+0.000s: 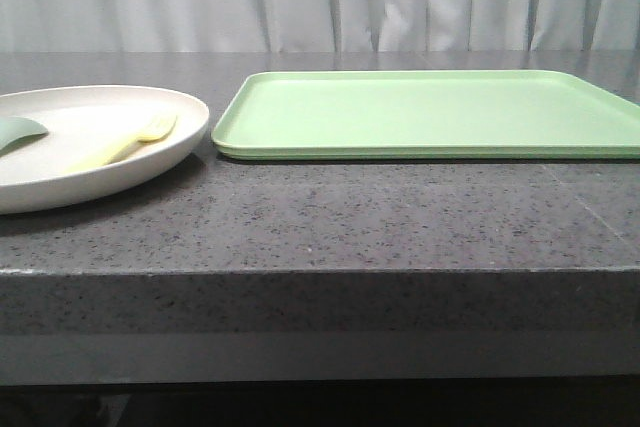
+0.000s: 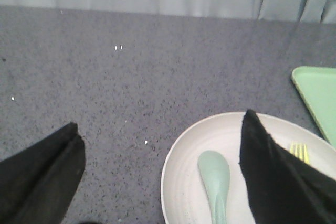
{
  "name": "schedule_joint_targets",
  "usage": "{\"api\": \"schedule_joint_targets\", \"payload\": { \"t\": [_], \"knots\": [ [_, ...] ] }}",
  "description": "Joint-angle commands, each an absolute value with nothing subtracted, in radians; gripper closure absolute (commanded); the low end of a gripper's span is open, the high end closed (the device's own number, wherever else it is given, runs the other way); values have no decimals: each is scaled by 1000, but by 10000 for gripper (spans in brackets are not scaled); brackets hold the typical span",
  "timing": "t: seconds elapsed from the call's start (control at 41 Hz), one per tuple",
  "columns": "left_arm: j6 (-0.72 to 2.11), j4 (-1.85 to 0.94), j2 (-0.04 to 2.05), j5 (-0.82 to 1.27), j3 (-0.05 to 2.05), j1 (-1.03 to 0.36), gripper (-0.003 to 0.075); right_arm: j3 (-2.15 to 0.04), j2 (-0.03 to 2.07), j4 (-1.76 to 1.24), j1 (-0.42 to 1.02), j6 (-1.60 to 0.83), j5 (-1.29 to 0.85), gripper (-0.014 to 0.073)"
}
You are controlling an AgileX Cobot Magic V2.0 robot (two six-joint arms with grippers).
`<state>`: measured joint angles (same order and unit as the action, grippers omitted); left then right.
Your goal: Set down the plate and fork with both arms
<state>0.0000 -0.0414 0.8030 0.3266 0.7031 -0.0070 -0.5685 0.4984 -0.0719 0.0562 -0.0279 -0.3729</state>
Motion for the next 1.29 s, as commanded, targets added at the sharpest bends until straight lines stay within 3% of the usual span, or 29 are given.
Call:
{"api": "schedule_joint_targets", "payload": {
  "t": [0.0,0.488,0.61,0.977,1.27],
  "knots": [
    [-6,-42,887,383,816,-7,131,-603,508,-66,54,-32,-298,-58],
    [-6,-11,1322,805,1124,-7,132,-603,508,-66,54,-32,-305,-58],
    [-6,0,1401,825,1152,-7,141,-603,508,-66,54,-32,-305,-58],
    [-6,-7,1527,823,1152,-7,289,-603,508,-66,54,-32,-305,-58],
    [-6,-14,1536,819,1152,-7,293,-603,508,-66,54,-32,-305,-58]
  ]
}}
